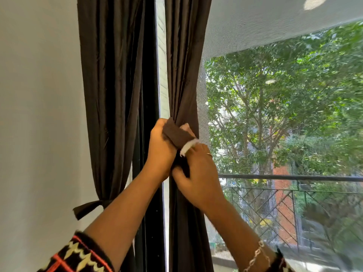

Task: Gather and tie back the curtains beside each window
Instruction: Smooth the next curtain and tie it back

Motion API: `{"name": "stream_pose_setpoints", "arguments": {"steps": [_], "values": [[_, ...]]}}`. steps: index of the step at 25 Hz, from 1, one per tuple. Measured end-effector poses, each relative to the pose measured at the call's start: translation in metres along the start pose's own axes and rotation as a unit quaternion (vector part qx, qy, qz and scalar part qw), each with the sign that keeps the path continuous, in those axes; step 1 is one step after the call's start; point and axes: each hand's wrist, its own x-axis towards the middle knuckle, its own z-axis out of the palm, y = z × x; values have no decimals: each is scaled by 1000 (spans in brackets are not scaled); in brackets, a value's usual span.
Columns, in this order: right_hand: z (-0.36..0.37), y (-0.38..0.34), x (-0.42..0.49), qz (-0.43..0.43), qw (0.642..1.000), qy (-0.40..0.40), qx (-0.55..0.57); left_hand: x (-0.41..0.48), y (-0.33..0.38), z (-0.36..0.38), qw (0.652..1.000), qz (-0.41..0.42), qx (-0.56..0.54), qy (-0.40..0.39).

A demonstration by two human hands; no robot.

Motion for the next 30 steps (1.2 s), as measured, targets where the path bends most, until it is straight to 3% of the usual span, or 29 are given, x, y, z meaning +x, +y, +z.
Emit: {"name": "stream_pose_setpoints", "arguments": {"steps": [2,4,5,8,9,10,11,13,16,20,27,30], "values": [[-13,11,6,42,982,54,174,5,-4,1,999,-19,-17,30],[-27,32,26,112,953,141,244,7,-7,0,999,-22,-42,23],[-34,41,38,162,941,134,266,7,-7,-1,999,-7,-30,9],[-39,49,62,311,872,-49,376,5,-8,-3,1000,20,-4,-15],[-37,49,63,344,846,-90,398,5,-8,-4,1000,18,-4,-19],[-36,48,61,357,842,-109,389,5,-8,-4,1000,17,-6,-19],[-36,48,60,359,849,-111,372,4,-7,-3,1000,18,-5,-16],[-37,45,58,321,898,-61,296,4,-8,-3,1000,22,4,-8],[-35,37,56,227,969,45,85,2,-10,2,1000,15,6,1],[-28,22,46,195,974,28,-114,-1,-10,10,1000,26,8,8],[-36,16,50,198,980,15,-6,-6,-5,9,996,-60,-71,-14],[-46,16,53,221,975,-4,20,-9,-5,7,998,-14,-3,-59]]}}
